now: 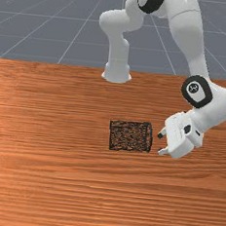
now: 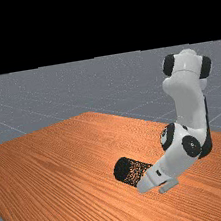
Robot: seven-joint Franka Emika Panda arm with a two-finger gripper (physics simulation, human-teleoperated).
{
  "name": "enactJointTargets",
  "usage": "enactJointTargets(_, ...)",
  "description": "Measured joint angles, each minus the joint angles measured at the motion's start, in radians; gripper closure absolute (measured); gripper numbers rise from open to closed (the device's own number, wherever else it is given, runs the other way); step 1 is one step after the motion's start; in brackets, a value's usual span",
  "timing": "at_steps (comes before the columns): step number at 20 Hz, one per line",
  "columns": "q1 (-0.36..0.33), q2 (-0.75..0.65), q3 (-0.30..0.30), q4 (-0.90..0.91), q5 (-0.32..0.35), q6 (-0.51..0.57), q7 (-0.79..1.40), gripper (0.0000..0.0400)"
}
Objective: Rotate the holder till the hole upward
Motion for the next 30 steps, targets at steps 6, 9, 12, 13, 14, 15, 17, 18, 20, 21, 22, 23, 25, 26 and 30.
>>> enactJointTargets(6, -0.067, -0.07, 0.015, -0.123, 0.018, 0.111, -0.071, 0.0)
enactJointTargets(9, -0.09, -0.087, 0.003, -0.16, 0.008, 0.139, -0.09, 0.0)
enactJointTargets(12, -0.099, -0.103, -0.01, -0.193, -0.007, 0.173, -0.084, 0.0)
enactJointTargets(13, -0.101, -0.106, -0.013, -0.199, -0.01, 0.181, -0.082, 0.0)
enactJointTargets(14, -0.106, -0.104, -0.01, -0.194, -0.006, 0.172, -0.095, 0.0)
enactJointTargets(15, -0.107, -0.101, -0.011, -0.192, -0.006, 0.174, -0.093, 0.0)
enactJointTargets(17, -0.108, -0.106, -0.012, -0.205, -0.009, 0.205, -0.08, 0.0249)
enactJointTargets(18, -0.108, -0.104, -0.012, -0.203, -0.009, 0.207, -0.08, 0.0303)
enactJointTargets(20, -0.109, -0.104, -0.012, -0.201, -0.009, 0.209, -0.079, 0.036)
enactJointTargets(21, -0.112, -0.106, -0.011, -0.204, -0.006, 0.214, -0.082, 0.0362)
enactJointTargets(22, -0.113, -0.108, -0.01, -0.206, -0.006, 0.217, -0.084, 0.0363)
enactJointTargets(23, -0.12, -0.115, -0.006, -0.214, 0.001, 0.224, -0.092, 0.0363)
enactJointTargets(25, -0.125, -0.128, -0.002, -0.223, 0.008, 0.227, -0.102, 0.0364)
enactJointTargets(26, -0.141, -0.15, 0.013, -0.242, 0.029, 0.24, -0.127, 0.0364)
enactJointTargets(30, -0.188, -0.244, 0.057, -0.291, 0.112, 0.248, -0.227, 0.0367)
